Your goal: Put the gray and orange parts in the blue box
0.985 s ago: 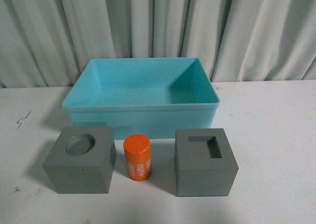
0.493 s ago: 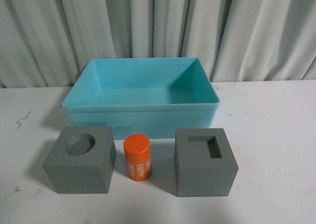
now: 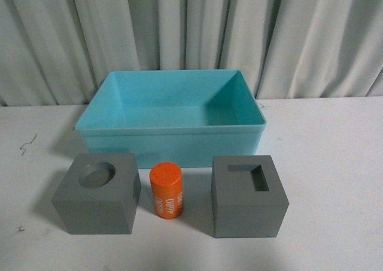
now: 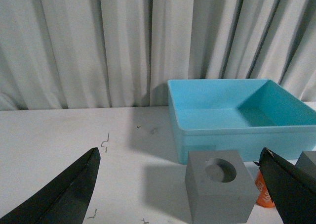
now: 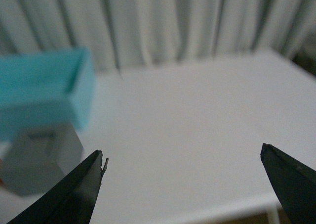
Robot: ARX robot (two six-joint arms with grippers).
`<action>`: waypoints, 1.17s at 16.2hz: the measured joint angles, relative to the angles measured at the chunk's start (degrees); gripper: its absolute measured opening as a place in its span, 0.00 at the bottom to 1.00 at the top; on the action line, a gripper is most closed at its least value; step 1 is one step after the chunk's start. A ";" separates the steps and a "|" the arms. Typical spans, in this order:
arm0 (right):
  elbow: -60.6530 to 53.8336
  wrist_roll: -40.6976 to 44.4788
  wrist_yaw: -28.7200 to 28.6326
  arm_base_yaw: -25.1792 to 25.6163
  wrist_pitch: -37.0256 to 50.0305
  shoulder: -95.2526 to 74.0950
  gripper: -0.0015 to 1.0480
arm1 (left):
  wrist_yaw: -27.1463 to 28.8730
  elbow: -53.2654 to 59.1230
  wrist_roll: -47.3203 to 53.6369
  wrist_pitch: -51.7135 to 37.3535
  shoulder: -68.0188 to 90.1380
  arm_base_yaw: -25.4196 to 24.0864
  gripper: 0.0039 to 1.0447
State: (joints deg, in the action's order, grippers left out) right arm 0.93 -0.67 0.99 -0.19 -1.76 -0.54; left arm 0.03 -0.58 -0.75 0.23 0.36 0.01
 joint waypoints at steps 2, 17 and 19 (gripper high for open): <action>9.75 -4.52 4.81 6.47 -6.01 -22.01 0.94 | -0.04 -0.02 0.00 -0.15 0.00 0.00 0.94; 33.29 -6.05 0.96 -18.95 33.27 -97.72 0.94 | 0.00 -0.02 0.00 -0.02 0.00 0.00 0.94; 34.07 -6.43 1.03 -19.34 33.51 -99.14 0.94 | 0.02 -0.02 0.00 -0.02 0.00 0.00 0.94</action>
State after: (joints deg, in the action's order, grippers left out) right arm 35.00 -7.09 2.02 -19.53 31.75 -99.68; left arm 0.05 -0.60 -0.75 0.21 0.36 0.01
